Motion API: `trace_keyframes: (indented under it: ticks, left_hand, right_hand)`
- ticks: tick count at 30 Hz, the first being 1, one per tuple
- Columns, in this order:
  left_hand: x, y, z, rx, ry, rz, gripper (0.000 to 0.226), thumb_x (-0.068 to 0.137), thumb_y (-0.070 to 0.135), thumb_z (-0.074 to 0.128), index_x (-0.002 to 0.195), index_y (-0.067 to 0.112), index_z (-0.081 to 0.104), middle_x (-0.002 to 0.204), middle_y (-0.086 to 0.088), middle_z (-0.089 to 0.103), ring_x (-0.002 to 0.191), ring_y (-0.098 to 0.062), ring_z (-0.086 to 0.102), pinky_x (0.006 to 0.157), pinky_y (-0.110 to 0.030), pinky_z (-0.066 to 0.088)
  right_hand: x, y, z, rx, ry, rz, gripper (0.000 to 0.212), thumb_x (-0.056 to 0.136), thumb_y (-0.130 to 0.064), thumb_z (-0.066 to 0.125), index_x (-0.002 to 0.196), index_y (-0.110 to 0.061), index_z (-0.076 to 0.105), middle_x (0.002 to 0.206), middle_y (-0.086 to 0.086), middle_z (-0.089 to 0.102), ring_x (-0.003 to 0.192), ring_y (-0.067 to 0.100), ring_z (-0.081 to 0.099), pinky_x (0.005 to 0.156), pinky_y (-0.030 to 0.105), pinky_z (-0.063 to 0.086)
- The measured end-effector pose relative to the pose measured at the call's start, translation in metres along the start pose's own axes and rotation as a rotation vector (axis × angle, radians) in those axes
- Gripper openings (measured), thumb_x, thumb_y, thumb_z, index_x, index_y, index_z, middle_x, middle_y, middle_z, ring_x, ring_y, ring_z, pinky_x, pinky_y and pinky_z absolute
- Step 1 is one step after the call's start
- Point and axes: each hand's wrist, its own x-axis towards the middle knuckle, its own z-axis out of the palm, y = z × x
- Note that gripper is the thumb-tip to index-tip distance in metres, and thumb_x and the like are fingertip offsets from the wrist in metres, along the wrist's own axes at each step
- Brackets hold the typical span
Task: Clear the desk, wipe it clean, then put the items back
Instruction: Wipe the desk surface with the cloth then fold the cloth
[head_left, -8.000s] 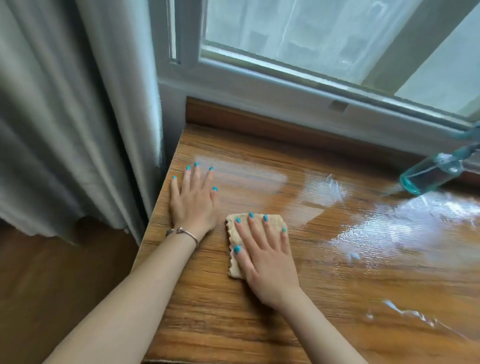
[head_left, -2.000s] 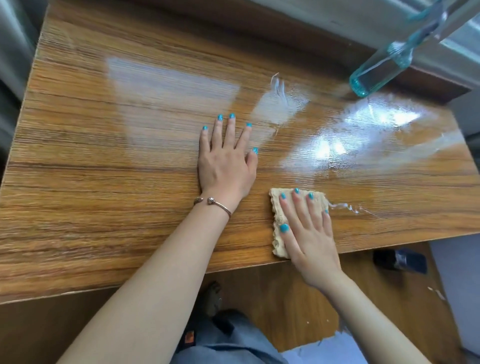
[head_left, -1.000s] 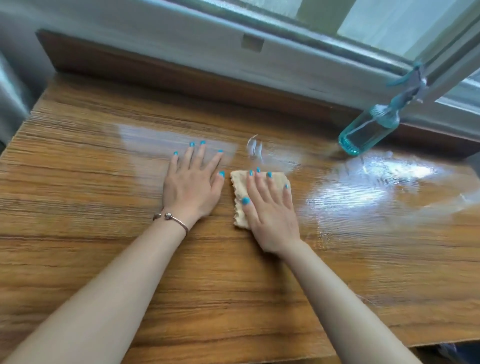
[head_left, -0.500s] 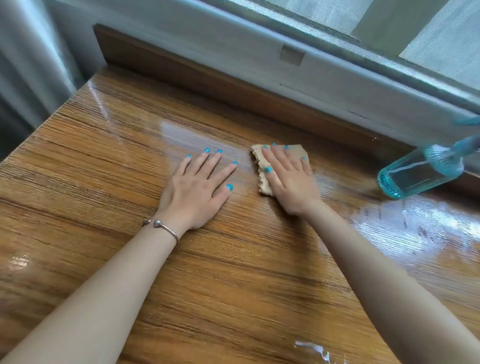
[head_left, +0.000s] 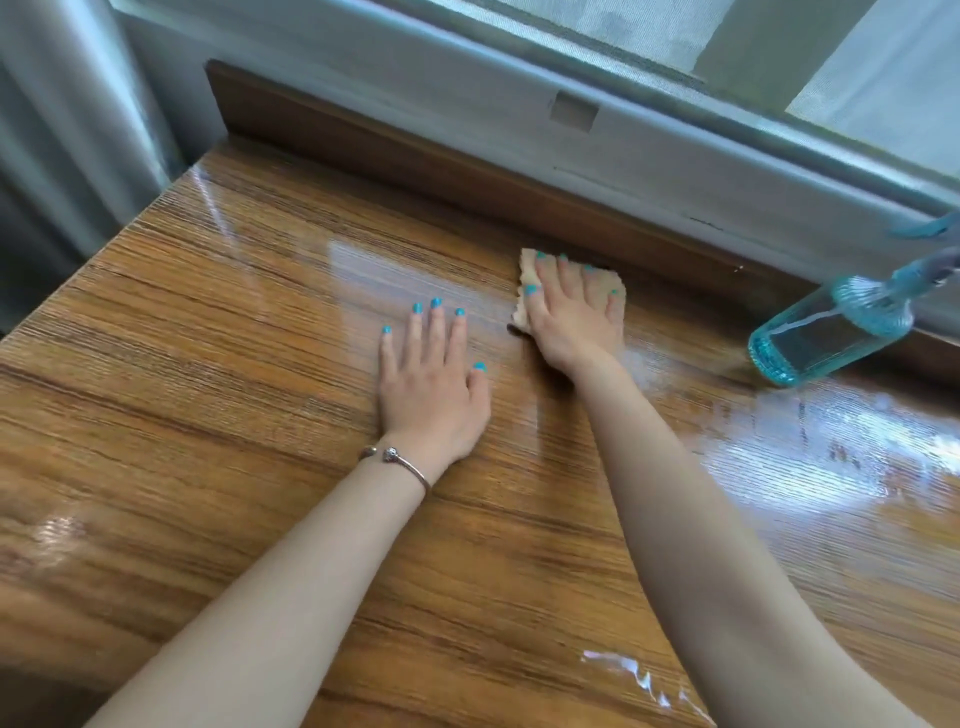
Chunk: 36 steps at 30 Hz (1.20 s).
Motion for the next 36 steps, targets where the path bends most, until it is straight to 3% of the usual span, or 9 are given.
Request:
trace_keyframes:
  ticks: [5,9,12,18,20,24,26,32,36]
  left_hand:
    - [-0.011,0.006,0.008,0.029,0.052,0.046,0.060,0.099,0.037,0.008,0.155,0.017,0.003,0.163,-0.004,0.002,0.150,-0.018,-0.001,0.121,-0.044,0.002]
    - [-0.010,0.010,0.007,0.004,0.020,0.042,0.060,0.101,0.039,0.008,0.154,0.014,-0.004,0.163,-0.002,-0.004,0.150,-0.017,-0.006,0.121,-0.044,0.001]
    - [-0.010,0.008,0.007,0.018,0.024,0.027,0.061,0.100,0.040,0.008,0.155,0.015,-0.004,0.163,-0.001,-0.005,0.150,-0.016,-0.006,0.121,-0.043,0.001]
    - [-0.009,0.010,0.010,0.047,0.035,0.023,0.061,0.100,0.040,0.011,0.155,0.014,0.000,0.163,-0.001,0.000,0.150,-0.016,-0.003,0.121,-0.043,0.002]
    - [-0.009,0.008,0.010,0.043,0.028,0.028,0.063,0.100,0.042,0.013,0.155,0.014,0.001,0.163,-0.001,0.000,0.150,-0.016,-0.003,0.121,-0.043,0.002]
    - [-0.015,0.006,0.002,0.036,0.013,0.101,0.064,0.099,0.046,0.017,0.156,0.019,0.008,0.163,0.000,0.000,0.150,-0.017,-0.004,0.120,-0.042,-0.003]
    - [-0.037,0.008,0.002,0.036,-0.003,0.132,0.062,0.099,0.046,0.015,0.155,0.022,0.006,0.163,0.000,-0.002,0.149,-0.017,-0.006,0.120,-0.041,-0.004]
    - [-0.075,0.012,0.011,0.034,0.016,0.127,0.071,0.092,0.054,0.008,0.153,0.018,0.002,0.162,-0.002,0.007,0.149,-0.016,0.006,0.120,-0.044,0.005]
    - [-0.071,0.014,0.012,0.057,-0.010,0.125,0.074,0.090,0.055,-0.001,0.154,0.019,-0.001,0.162,-0.001,-0.002,0.149,-0.014,-0.003,0.121,-0.043,0.001]
  right_hand:
    - [-0.094,0.016,0.014,-0.014,0.003,-0.300,0.049,0.100,-0.057,0.020,0.145,-0.058,0.001,0.162,-0.019,0.004,0.151,0.015,-0.005,0.119,0.048,-0.006]
    - [-0.039,0.061,0.000,-0.020,-0.008,-0.089,0.049,0.100,-0.056,0.018,0.148,-0.055,0.009,0.162,-0.016,0.007,0.150,0.020,-0.004,0.117,0.055,-0.007]
    - [-0.002,0.046,-0.009,-0.001,0.042,0.051,0.052,0.100,-0.052,0.015,0.152,-0.045,0.011,0.162,-0.011,0.011,0.150,0.026,0.001,0.118,0.054,0.000]
    - [-0.151,0.055,0.013,-0.043,-0.022,-0.257,0.055,0.093,-0.059,0.000,0.148,-0.054,-0.003,0.162,-0.020,0.000,0.150,0.015,-0.007,0.120,0.043,-0.003]
    - [-0.129,0.074,0.005,-0.066,-0.046,-0.288,0.055,0.092,-0.060,-0.001,0.147,-0.057,-0.002,0.161,-0.021,0.001,0.150,0.014,-0.005,0.120,0.043,0.000]
    - [-0.029,0.079,-0.008,-0.003,-0.002,-0.051,0.051,0.101,-0.051,0.012,0.152,-0.047,0.008,0.163,-0.012,0.005,0.150,0.021,0.000,0.119,0.049,0.000]
    - [-0.029,0.070,-0.004,-0.006,0.021,0.015,0.051,0.101,-0.050,0.011,0.152,-0.045,0.007,0.164,-0.010,0.004,0.150,0.024,-0.001,0.119,0.052,0.000]
    - [-0.154,0.086,0.013,-0.038,0.017,-0.324,0.052,0.097,-0.056,0.005,0.148,-0.055,-0.001,0.162,-0.018,0.003,0.151,0.018,-0.005,0.120,0.047,0.000]
    - [-0.046,0.107,-0.010,-0.033,0.017,-0.107,0.049,0.101,-0.052,0.013,0.150,-0.051,0.008,0.163,-0.013,0.008,0.150,0.025,0.004,0.119,0.050,0.004]
